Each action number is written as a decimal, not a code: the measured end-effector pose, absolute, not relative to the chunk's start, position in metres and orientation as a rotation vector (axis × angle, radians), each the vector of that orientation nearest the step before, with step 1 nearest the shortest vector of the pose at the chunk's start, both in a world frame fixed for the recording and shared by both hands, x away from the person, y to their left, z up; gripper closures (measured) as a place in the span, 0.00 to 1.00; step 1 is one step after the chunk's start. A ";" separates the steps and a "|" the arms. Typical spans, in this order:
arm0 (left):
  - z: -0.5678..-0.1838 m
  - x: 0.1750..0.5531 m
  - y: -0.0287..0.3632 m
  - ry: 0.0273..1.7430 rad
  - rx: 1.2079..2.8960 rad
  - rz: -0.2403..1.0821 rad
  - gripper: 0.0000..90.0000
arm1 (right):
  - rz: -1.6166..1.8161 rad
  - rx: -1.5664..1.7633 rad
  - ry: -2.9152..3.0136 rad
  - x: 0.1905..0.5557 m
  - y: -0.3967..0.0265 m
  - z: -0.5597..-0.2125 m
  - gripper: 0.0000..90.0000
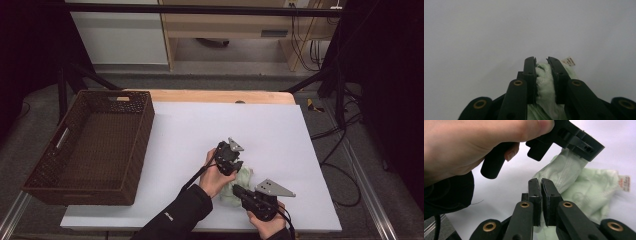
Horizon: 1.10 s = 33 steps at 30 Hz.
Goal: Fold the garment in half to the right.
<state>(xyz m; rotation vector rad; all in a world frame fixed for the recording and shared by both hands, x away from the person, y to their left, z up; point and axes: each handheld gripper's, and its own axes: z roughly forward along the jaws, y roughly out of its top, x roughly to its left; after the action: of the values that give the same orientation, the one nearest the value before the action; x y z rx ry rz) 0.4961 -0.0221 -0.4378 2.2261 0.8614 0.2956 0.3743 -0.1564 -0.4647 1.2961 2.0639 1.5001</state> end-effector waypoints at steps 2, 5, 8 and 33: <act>-0.440 0.497 -0.025 0.863 2.229 0.282 0.85 | 1.486 1.309 2.067 0.375 -0.159 -0.467 0.96; -0.443 0.499 -0.029 0.865 2.230 0.272 0.85 | 1.470 1.315 2.066 0.375 -0.161 -0.468 0.96; -0.445 0.499 -0.031 0.864 2.227 0.271 0.85 | 1.448 1.329 2.065 0.375 -0.163 -0.468 0.96; -0.437 0.500 -0.013 0.790 1.991 0.220 0.42 | 1.304 1.378 2.021 0.377 -0.188 -0.471 0.78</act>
<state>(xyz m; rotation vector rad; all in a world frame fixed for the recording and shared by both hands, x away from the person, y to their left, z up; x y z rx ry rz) 0.5003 -0.0128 -0.4365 1.9911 0.7901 0.2197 0.3771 -0.1884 -0.4708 1.3781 2.0206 1.3036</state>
